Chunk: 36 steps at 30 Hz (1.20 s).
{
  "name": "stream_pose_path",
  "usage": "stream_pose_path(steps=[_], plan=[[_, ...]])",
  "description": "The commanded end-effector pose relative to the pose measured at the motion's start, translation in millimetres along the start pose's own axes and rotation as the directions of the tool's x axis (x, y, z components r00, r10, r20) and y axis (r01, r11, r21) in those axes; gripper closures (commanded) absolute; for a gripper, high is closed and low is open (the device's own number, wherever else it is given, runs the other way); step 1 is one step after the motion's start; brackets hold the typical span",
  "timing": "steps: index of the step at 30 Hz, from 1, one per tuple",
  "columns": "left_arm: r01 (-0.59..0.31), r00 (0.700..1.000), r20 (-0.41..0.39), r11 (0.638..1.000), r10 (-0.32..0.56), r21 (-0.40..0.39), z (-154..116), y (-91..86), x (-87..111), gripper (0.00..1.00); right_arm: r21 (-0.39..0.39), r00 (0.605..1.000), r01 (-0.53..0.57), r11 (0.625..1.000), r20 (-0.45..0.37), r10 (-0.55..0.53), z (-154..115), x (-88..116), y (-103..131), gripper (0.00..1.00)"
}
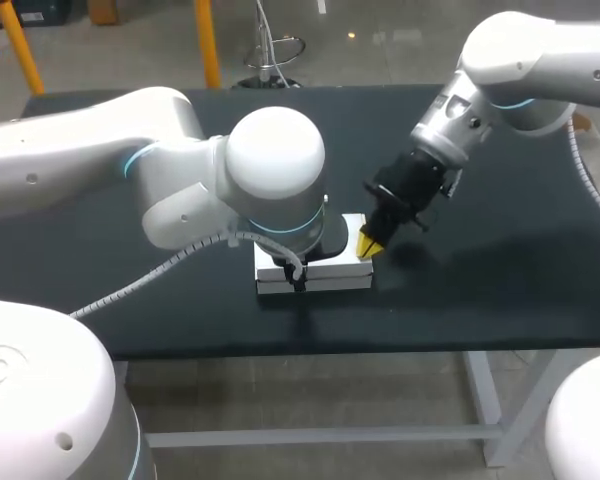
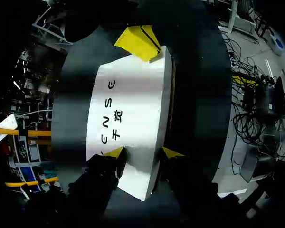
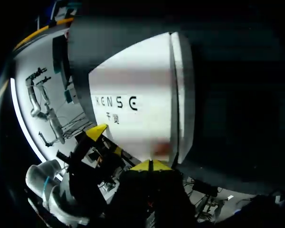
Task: Assemble the packaging by folding the flat box into shape, placing the metal phone stand inside, and closing the box properly
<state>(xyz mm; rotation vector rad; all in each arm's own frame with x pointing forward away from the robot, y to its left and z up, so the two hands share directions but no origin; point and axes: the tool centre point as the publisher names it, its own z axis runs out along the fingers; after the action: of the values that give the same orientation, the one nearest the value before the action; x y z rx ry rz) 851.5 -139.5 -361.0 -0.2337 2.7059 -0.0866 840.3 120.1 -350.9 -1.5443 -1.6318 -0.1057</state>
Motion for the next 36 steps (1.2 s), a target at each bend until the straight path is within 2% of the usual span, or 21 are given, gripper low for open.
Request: stream_pose_path(steps=[1,7,11,14,16,18,20,21,22,23,29,36], plan=[[0.001,1.0,0.002,1.0,-0.001,-0.007,-0.2,-0.2,1.7,0.49,0.01,1.0,-0.001,1.0,-0.001,0.001,1.3,-0.3,4.0,1.0],[0.0,1.0,-0.003,1.0,0.0,-0.01,-0.4,1.6,2.2,0.45,0.01,1.0,-0.002,1.0,-0.001,0.002,2.1,-0.2,4.8,1.0],[0.002,1.0,-0.004,1.0,-0.002,-0.008,-3.7,4.7,2.0,0.45,0.011,1.0,-0.005,1.0,-0.002,0.005,2.5,-0.4,5.4,1.0],[0.0,1.0,-0.006,1.0,0.0,0.01,-10.0,8.7,2.4,0.45,0.01,1.0,-0.005,1.0,-0.002,0.005,2.5,-0.4,5.5,1.0],[-0.007,1.0,-0.011,0.999,0.007,0.051,-19.0,13.9,2.3,0.47,0.009,1.0,-0.005,1.0,-0.002,0.006,2.6,-0.4,5.5,1.0],[-0.007,1.0,-0.03,0.994,0.01,0.111,-30.5,20.3,0.0,0.52,0.008,1.0,-0.006,1.0,-0.002,0.006,2.6,-0.4,5.4,1.0],[-0.005,0.999,-0.04,0.988,0.012,0.157,-40.5,25.9,-2.8,0.62,0.008,1.0,-0.007,1.0,-0.002,0.007,2.8,-0.5,5.5,1.0],[0.0,0.998,-0.056,0.983,0.011,0.186,-44.8,28.5,-4.6,0.75,0.008,1.0,-0.008,1.0,-0.001,0.008,3.0,-0.5,5.6,1.0],[0.003,0.997,-0.072,0.978,0.013,0.21,-48.1,30.7,-6.9,0.92,0.009,1.0,-0.008,1.0,-0.001,0.008,3.1,-0.5,5.7,1.0],[0.004,0.997,-0.077,0.975,0.014,0.223,-49.8,32.2,-8.8,1.0,0.009,1.0,-0.008,1.0,-0.002,0.008,3.1,-0.5,5.7,1.0],[0.027,0.992,-0.124,0.966,0.005,0.255,-38.9,34.8,-17.0,1.0,0.01,1.0,-0.005,1.0,-0.001,0.005,3.8,0.4,5.6,1.0],[0.05,0.983,-0.182,0.968,-0.004,0.248,-17.7,30.0,-17.4,1.0,0.011,1.0,-0.008,1.0,0.001,0.008,4.2,0.6,5.5,1.0]])
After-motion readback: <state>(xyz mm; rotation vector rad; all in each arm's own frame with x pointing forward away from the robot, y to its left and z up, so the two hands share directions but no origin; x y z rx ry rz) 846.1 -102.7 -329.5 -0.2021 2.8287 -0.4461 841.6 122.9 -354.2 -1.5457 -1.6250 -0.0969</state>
